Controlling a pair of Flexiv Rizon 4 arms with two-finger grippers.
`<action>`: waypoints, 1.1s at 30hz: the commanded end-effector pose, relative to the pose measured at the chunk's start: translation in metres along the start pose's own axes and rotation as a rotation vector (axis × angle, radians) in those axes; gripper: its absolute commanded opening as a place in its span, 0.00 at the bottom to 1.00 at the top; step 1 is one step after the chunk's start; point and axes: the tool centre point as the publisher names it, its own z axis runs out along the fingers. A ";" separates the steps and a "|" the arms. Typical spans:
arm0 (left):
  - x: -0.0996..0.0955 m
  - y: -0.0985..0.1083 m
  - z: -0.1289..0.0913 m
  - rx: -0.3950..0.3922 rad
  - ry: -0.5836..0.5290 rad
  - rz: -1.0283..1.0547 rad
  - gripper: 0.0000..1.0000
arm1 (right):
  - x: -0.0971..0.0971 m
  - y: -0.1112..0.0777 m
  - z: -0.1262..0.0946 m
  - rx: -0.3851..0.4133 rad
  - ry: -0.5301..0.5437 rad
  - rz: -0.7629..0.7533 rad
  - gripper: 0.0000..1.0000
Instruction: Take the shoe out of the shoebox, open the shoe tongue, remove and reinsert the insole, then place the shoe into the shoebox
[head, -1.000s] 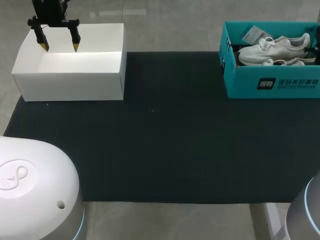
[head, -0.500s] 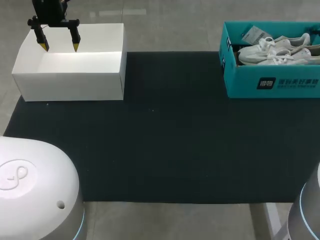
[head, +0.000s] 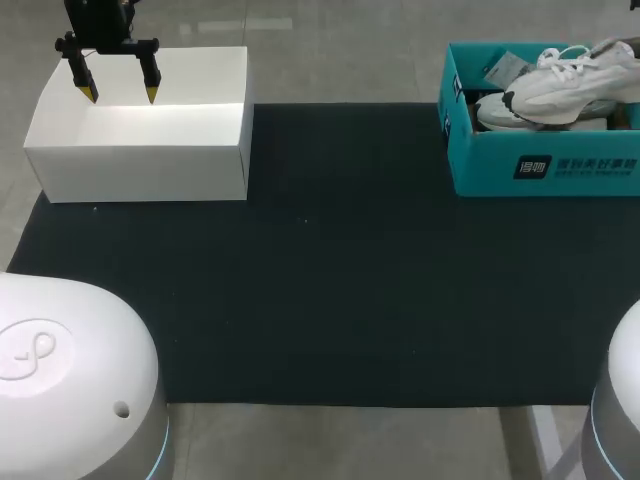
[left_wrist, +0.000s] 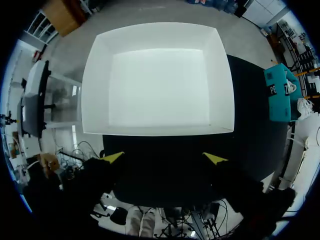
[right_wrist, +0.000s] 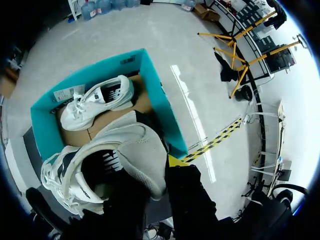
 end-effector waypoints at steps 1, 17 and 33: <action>0.000 0.000 0.000 0.000 0.000 0.000 1.00 | 0.003 -0.017 -0.039 -0.052 -0.010 0.005 0.00; 0.000 0.000 0.000 0.000 0.000 0.000 1.00 | 0.018 -0.032 -0.056 -0.067 0.015 -0.022 0.00; 0.000 0.000 0.000 0.000 0.000 0.000 1.00 | 0.018 -0.032 -0.056 -0.067 0.015 -0.022 0.00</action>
